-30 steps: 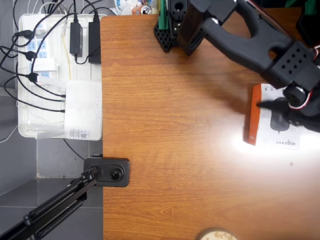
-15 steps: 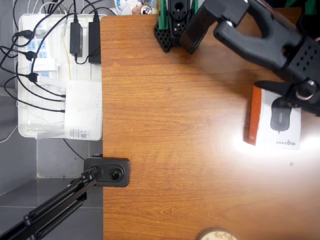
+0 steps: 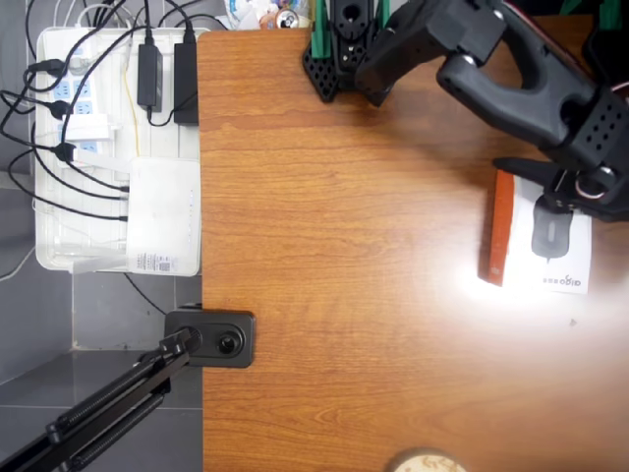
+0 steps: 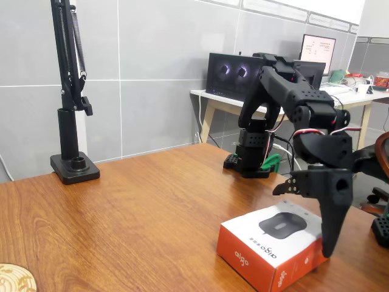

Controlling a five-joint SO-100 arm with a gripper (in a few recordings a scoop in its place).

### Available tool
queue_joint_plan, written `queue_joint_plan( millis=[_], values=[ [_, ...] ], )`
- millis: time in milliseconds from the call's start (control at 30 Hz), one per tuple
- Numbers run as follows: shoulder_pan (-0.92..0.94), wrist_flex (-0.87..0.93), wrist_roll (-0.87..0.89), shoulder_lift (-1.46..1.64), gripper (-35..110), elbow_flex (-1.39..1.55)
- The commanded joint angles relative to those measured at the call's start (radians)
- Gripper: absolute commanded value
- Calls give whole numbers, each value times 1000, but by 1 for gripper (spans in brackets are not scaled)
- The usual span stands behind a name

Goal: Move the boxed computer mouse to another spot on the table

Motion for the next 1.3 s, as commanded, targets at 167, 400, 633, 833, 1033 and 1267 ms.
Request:
queue_joint_plan(
  millis=[167, 400, 633, 833, 1033, 1267],
  values=[
    [57, -152, 8, -77, 98, 78],
    [137, -20, 169, -6, 0, -34],
    [276, 242, 221, -40, 0, -704],
    [589, 222, 190, 328, 0, -486],
    [1052, 215, 71, 894, 0, 345],
    [1203, 163, -15, 945, 0, 792]
  ],
)
